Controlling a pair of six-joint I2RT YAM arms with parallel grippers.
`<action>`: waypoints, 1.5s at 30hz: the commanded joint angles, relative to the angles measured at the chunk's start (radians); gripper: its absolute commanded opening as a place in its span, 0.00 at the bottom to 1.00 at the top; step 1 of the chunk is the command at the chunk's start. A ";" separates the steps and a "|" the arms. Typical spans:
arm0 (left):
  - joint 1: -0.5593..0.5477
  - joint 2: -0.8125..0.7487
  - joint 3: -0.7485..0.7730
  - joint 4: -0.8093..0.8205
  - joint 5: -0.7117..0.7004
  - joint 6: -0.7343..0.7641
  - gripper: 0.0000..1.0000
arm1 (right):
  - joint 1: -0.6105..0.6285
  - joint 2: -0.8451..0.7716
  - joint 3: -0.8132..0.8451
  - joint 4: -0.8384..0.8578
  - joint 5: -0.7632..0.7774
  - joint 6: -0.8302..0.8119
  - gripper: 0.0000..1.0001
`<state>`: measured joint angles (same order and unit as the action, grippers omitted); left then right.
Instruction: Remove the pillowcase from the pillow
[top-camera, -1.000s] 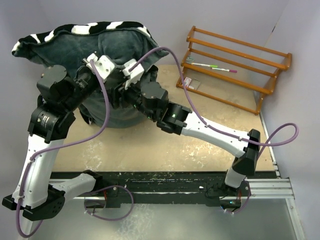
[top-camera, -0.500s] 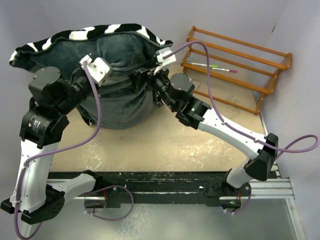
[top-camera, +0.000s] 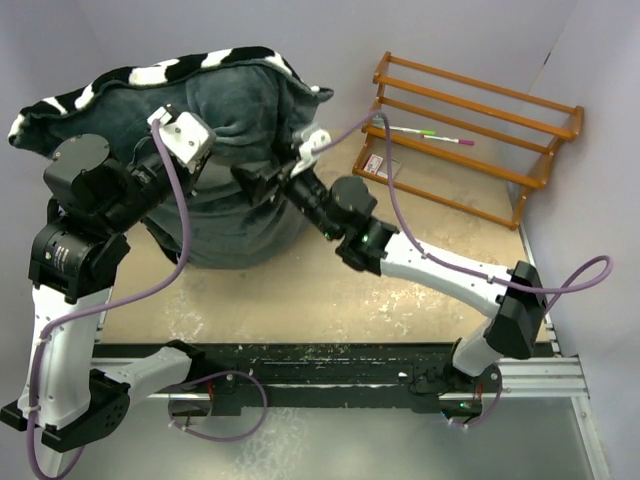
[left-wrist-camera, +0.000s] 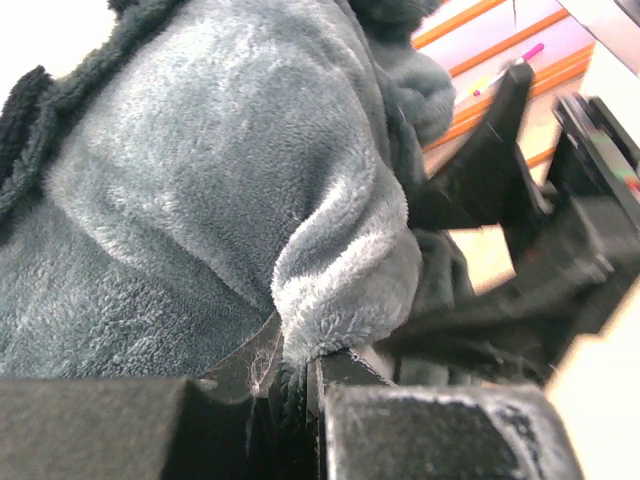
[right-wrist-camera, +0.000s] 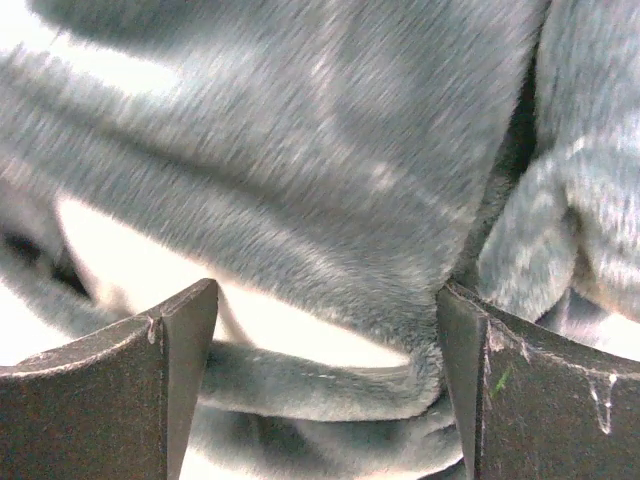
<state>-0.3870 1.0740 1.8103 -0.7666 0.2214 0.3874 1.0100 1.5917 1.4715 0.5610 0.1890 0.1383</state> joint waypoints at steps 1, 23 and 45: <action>-0.004 -0.012 0.058 0.183 -0.004 -0.033 0.00 | 0.118 -0.081 -0.203 0.296 0.146 -0.094 0.86; -0.005 0.005 0.060 0.157 -0.040 -0.070 0.00 | 0.447 -0.028 -0.232 0.635 0.450 -0.629 0.79; -0.005 -0.016 0.120 0.063 0.048 -0.091 0.00 | 0.119 -0.042 -0.120 0.320 0.380 -0.316 0.90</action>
<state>-0.3874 1.0843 1.8549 -0.8108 0.2253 0.3290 1.1538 1.5974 1.3781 0.8284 0.4915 -0.1776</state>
